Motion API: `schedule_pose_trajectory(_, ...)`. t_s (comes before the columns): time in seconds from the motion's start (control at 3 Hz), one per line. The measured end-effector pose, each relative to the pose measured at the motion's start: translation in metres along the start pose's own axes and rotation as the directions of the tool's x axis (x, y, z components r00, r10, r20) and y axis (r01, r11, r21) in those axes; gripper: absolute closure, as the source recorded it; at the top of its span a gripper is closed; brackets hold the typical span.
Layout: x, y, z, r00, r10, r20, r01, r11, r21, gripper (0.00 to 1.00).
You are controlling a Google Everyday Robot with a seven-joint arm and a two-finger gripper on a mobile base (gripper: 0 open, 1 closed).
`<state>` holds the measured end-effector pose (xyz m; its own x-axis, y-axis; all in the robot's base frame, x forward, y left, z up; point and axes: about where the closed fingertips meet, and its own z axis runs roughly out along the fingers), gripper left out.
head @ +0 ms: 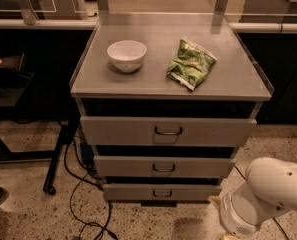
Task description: Open bottom drawer
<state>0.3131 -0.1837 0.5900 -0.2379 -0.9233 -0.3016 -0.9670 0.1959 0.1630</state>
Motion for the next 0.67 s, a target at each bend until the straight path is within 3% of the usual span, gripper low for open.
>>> schedule_pose_trajectory(0.33,0.0225,-0.0444,0.0809,0.999,0.04,0.027,-0.04,0.9992,0.0,0.0)
schedule_pose_trajectory(0.67,0.0233,-0.0446,0.0816,0.999,0.038,0.025,-0.039,0.9993,0.002,0.0)
